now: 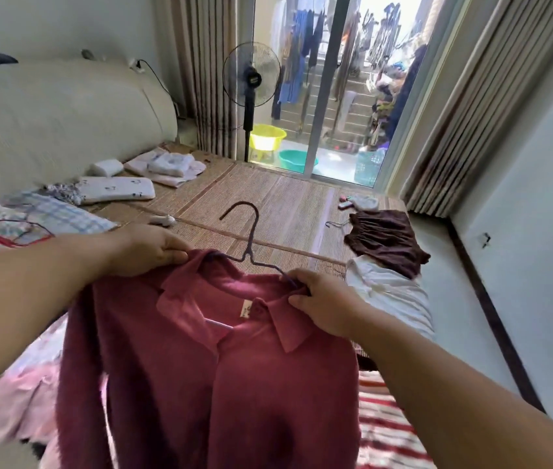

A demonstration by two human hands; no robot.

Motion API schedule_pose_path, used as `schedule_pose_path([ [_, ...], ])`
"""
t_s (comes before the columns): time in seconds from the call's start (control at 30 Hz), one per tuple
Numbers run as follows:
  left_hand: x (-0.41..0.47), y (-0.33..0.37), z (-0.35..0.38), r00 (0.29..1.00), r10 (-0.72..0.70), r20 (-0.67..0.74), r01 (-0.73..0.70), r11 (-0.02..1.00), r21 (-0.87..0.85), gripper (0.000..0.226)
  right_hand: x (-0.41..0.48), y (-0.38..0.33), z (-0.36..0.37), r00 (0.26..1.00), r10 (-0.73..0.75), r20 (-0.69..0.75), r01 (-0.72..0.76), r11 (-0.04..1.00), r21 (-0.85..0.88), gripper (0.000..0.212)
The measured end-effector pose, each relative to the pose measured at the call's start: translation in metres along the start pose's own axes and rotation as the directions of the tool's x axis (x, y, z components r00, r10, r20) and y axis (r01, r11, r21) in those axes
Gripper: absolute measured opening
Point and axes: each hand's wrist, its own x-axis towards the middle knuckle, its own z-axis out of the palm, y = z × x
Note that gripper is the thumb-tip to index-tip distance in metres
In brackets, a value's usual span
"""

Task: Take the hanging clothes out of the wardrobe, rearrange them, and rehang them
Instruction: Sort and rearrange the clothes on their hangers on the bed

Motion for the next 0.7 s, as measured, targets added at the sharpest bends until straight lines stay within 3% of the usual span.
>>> schedule_pose_path([
  [0.33, 0.136, -0.124, 0.127, 0.983, -0.013, 0.182, 0.05, 0.978, -0.201, 0.028, 0.135, 0.072, 0.122, 0.96, 0.24, 0.144, -0.228, 0.969, -0.095, 0.043],
  [0.43, 0.175, -0.154, 0.165, 0.957, 0.009, 0.291, 0.082, 0.951, -0.299, 0.035, 0.167, 0.099, 0.155, 0.94, 0.292, 0.178, -0.284, 0.956, -0.071, 0.047],
  [0.53, 0.22, -0.179, 0.2, 0.952, 0.022, 0.307, 0.066, 0.96, -0.274, 0.033, 0.201, 0.132, 0.187, 0.913, 0.352, 0.206, -0.345, 0.936, -0.07, 0.051],
  [0.7, 0.299, -0.203, 0.249, 0.951, 0.02, 0.31, 0.057, 0.969, -0.238, 0.028, 0.251, 0.192, 0.23, 0.864, 0.488, 0.121, -0.479, 0.873, -0.096, 0.055],
])
